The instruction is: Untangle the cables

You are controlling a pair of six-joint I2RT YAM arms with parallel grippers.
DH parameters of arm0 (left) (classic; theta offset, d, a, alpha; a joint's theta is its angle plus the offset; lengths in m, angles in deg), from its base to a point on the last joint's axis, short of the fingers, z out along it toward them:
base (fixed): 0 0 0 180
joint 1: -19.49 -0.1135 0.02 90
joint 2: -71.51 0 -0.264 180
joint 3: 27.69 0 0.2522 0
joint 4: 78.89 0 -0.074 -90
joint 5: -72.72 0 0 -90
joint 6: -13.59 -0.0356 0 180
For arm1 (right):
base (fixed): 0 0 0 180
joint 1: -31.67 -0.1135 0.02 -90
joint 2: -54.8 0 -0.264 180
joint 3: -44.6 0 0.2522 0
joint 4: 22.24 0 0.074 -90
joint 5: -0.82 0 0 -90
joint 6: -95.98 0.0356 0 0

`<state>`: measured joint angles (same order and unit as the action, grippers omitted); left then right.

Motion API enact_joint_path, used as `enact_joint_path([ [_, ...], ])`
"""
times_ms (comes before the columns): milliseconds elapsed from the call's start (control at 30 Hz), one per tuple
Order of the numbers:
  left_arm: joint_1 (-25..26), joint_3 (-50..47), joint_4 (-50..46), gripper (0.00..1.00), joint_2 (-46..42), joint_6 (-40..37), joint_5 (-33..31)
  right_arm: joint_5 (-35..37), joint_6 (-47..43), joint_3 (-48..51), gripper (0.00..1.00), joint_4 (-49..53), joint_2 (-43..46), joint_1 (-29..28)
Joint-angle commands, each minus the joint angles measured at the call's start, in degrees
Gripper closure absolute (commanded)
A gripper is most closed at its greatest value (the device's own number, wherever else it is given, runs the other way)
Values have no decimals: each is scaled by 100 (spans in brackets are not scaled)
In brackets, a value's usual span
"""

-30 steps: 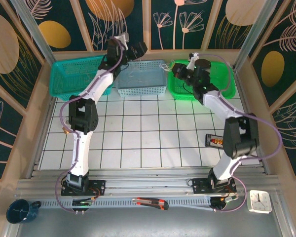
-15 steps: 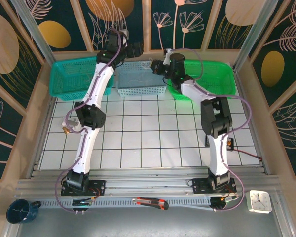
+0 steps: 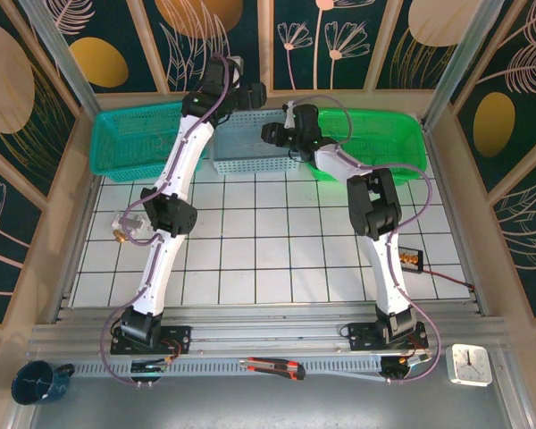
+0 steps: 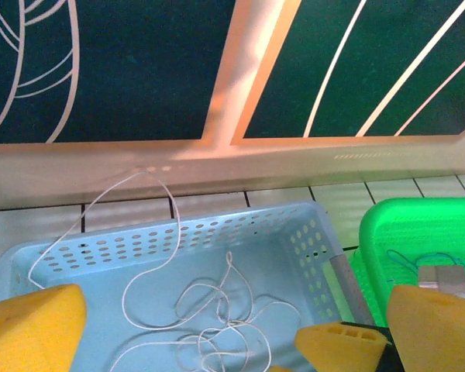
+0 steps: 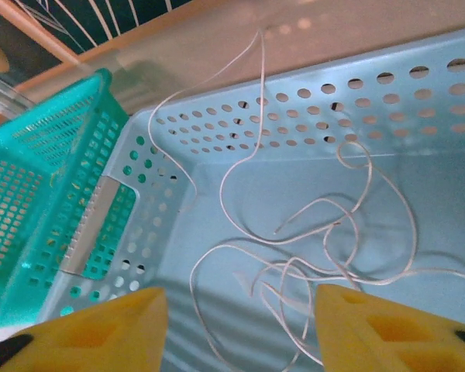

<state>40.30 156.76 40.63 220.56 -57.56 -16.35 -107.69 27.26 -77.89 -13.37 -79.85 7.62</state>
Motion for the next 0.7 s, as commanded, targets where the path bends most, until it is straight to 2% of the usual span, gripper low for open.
enact_joint_path([
  [0,1,166,12,1,-491,-49,-87,-45,-173,-203,42,120,315,-62],
  [233,7,169,-146,1,-939,-306,-314,-154,-128,553,31,-238,1307,-74],
  [467,34,167,-258,1,-1312,-317,-155,-144,-46,1640,25,-557,2410,44],
  [567,45,55,-453,1,-1591,-309,-186,-170,-6,1470,25,-437,2311,104],
  [667,50,-472,-522,1,-2134,-451,-396,-319,141,982,27,-338,1856,124],
])
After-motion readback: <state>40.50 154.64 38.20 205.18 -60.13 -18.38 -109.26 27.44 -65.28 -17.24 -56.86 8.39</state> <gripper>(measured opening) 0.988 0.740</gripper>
